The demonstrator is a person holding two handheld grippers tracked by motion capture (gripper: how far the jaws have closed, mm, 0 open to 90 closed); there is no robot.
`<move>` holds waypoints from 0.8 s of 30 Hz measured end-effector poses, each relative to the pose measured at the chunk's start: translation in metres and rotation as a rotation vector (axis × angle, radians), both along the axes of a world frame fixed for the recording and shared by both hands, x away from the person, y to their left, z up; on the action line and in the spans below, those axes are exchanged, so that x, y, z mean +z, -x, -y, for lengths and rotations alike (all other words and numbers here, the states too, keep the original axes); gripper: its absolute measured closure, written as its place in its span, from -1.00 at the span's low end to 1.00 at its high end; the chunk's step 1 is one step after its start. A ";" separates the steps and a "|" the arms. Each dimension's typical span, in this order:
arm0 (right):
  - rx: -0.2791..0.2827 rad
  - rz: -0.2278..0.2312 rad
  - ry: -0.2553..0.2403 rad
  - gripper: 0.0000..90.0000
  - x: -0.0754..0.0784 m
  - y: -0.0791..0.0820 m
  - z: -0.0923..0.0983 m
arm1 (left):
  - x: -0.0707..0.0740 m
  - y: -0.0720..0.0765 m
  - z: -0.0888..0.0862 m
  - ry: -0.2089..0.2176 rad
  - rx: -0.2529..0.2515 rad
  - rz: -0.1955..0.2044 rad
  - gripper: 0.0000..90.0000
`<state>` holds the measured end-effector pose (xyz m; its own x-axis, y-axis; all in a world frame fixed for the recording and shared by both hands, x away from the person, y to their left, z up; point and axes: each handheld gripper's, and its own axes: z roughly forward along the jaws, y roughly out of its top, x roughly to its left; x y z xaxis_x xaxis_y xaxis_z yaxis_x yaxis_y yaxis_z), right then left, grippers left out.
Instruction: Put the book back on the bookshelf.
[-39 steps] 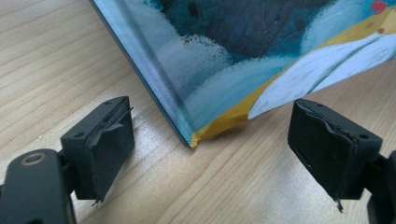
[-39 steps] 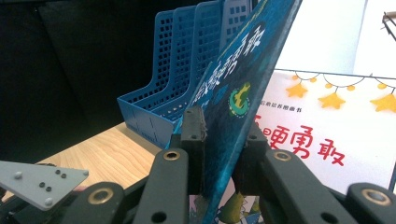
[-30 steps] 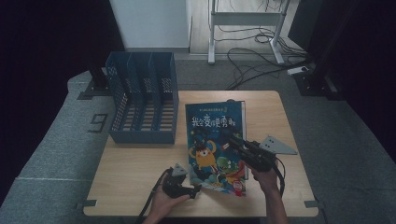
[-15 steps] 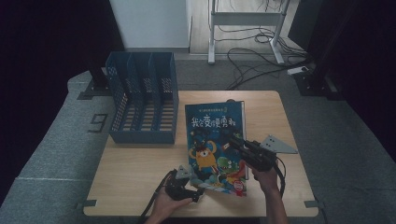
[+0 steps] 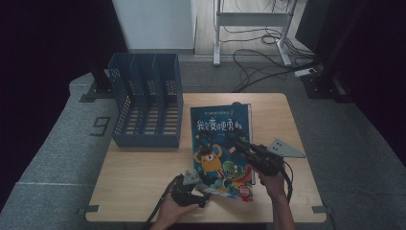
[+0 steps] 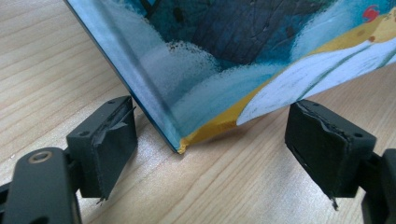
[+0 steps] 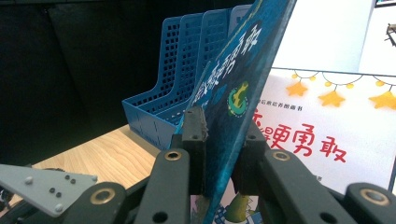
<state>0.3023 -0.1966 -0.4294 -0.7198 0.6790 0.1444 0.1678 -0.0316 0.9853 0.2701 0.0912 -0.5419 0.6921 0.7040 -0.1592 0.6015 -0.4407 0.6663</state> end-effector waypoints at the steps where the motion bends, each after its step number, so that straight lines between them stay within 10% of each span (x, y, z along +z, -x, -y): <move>1: 0.000 0.000 0.000 0.72 0.000 0.000 0.000 | 0.000 0.000 0.000 -0.003 0.000 0.002 -0.64; 24: -0.026 0.039 0.006 0.75 0.003 0.005 0.001 | 0.002 -0.020 0.003 -0.019 0.017 -0.015 -0.65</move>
